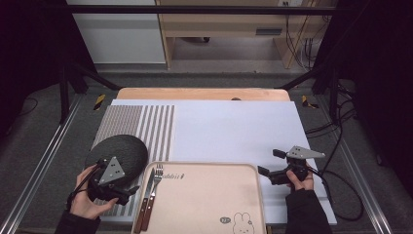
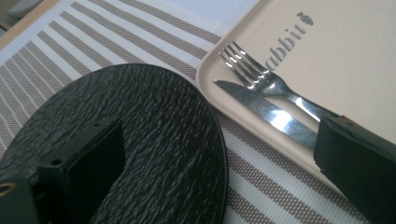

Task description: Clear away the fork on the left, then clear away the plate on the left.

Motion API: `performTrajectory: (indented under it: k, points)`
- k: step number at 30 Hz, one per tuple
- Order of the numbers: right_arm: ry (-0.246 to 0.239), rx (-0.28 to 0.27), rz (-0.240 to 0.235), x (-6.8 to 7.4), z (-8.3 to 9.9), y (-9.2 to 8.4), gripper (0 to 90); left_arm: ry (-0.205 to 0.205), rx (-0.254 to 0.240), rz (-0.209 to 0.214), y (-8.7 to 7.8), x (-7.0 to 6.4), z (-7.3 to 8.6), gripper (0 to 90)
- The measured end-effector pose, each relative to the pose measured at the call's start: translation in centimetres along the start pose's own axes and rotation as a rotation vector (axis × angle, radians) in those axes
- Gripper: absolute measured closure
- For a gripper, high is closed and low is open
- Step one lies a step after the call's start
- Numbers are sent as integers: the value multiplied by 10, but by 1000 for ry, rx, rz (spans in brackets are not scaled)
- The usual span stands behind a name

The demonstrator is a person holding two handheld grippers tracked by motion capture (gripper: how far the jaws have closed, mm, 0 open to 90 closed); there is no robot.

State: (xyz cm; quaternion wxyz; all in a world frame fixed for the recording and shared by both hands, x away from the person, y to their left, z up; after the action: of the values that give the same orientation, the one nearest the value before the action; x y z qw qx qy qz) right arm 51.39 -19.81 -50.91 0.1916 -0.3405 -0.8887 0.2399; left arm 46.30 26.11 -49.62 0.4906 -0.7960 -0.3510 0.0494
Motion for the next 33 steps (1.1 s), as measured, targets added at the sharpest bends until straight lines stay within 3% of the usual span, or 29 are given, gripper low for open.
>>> performTrajectory:
  k: [8, 19, 33]
  points:
    - [2, 0, -1, 0, 0, 0, 5, 55, 1, -33, -5, 5, 7, 21]
    - [4, 1, 0, 0, 0, 0, 5, 163, 29, -83, -7, 5, 12, 20]
    - [1, -2, 0, 0, 0, 0, 5, 245, 87, -141, -5, 8, 22, 21]
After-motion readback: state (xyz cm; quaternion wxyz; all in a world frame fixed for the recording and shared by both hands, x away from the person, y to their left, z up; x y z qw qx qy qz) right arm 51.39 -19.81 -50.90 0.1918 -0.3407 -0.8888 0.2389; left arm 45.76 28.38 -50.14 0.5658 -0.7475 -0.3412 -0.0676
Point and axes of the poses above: each handheld gripper's, and its own axes: y roughly forward along the jaws, z roughly out of its underside, x roughly to its left, the point moved 9 cm from there along y, roughly forward along the jaws, and after that the axes turned 11 degrees about x, right-handed, at the moved point
